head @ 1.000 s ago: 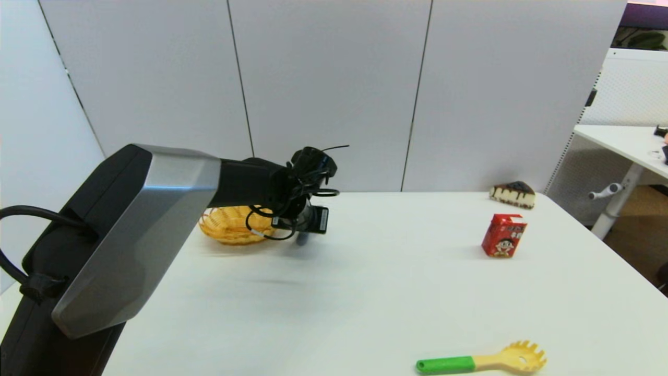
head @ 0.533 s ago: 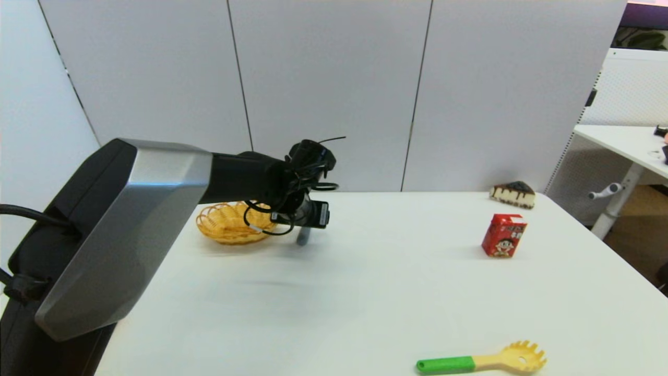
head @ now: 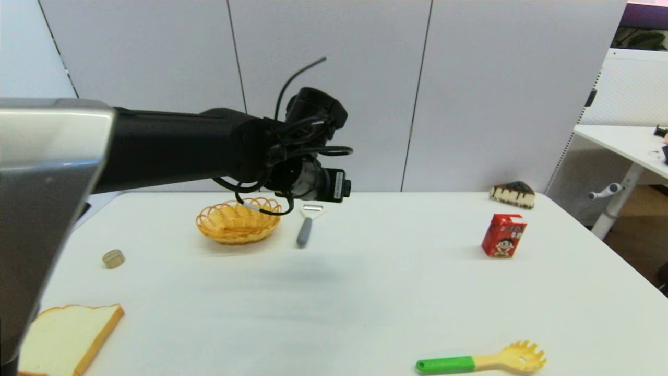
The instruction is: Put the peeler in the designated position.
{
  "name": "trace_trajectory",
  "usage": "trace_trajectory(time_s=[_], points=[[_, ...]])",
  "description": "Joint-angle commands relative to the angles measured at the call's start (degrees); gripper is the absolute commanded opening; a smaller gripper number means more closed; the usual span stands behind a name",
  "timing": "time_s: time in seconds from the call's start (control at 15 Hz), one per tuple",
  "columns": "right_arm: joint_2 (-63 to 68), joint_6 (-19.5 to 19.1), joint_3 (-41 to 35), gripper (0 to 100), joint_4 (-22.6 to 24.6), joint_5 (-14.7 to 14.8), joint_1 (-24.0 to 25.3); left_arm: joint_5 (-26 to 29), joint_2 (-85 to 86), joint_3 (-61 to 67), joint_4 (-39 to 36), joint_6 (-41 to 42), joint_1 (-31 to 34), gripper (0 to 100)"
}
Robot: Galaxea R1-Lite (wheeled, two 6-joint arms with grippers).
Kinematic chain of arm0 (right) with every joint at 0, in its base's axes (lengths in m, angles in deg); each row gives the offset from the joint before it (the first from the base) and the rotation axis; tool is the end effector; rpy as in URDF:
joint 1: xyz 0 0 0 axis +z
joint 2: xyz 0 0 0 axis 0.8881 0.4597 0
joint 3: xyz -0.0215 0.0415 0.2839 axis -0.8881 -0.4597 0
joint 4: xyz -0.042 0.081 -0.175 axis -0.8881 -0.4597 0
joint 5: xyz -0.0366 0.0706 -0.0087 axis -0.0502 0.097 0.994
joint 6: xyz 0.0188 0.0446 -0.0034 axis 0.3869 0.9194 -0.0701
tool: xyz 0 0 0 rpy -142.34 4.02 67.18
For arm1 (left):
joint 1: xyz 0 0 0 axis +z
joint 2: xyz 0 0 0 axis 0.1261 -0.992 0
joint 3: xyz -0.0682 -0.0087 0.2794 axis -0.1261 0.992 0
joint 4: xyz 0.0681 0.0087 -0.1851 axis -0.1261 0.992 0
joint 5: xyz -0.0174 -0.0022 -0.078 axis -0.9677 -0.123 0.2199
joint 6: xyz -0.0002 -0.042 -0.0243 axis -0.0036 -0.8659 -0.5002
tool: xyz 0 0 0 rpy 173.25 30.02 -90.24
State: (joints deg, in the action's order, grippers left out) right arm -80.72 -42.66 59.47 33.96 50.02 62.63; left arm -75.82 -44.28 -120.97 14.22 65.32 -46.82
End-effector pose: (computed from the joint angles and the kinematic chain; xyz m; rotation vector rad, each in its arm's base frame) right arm 0.0229 -0.0001 0.0766 -0.0033 -0.0073 -0.0001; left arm 0.3467 -0.2685 0.1906 0.0544 0.6691 -0.2871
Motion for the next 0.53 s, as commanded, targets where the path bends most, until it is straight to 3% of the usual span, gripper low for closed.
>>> trace_trajectory(time_s=[0.07, 0.27, 0.33, 0.53], points=[[0.1, 0.0, 0.0, 100, 0.0, 0.0, 0.0, -0.1, 26.8, 17.4, -0.4, 4.8, -7.8, 100], [0.1, 0.0, 0.0, 100, 0.0, 0.0, 0.0, 0.1, 45.8, 33.4, -5.4, 20.2, -7.3, 100], [0.1, 0.0, 0.0, 100, 0.0, 0.0, 0.0, 0.2, 53.4, 39.7, -7.7, 23.9, -4.5, 100], [0.1, 0.0, 0.0, 100, 0.0, 0.0, 0.0, 4.6, 71.2, 57.1, -17.3, 26.1, 4.4, 100]])
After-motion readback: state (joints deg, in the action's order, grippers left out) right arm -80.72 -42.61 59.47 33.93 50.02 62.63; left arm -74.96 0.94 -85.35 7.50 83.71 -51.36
